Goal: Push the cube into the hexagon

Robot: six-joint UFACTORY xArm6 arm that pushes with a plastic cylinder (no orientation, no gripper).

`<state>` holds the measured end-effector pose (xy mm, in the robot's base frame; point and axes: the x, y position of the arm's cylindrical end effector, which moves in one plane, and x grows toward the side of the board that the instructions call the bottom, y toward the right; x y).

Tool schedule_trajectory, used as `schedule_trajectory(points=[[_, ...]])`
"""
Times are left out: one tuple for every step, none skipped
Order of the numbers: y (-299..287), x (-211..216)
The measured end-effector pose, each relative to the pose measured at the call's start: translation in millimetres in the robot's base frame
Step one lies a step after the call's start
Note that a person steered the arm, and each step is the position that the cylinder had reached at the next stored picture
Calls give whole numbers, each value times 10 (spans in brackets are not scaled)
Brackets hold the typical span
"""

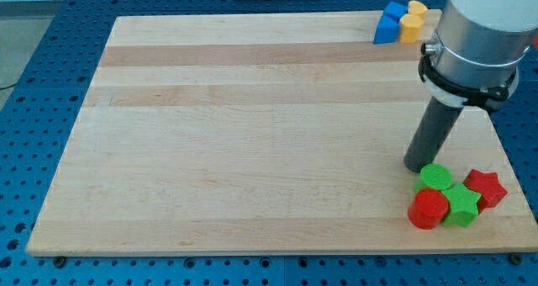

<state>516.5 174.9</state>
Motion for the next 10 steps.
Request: schedule_trajectory(points=[[-603,-231],[-782,-1210],[-885,-2043],[-1004,-2618],[-683,-3125],[-396,-3252],[-261,-3245],[7,-3251],[-4,-3248],[84,-3248]])
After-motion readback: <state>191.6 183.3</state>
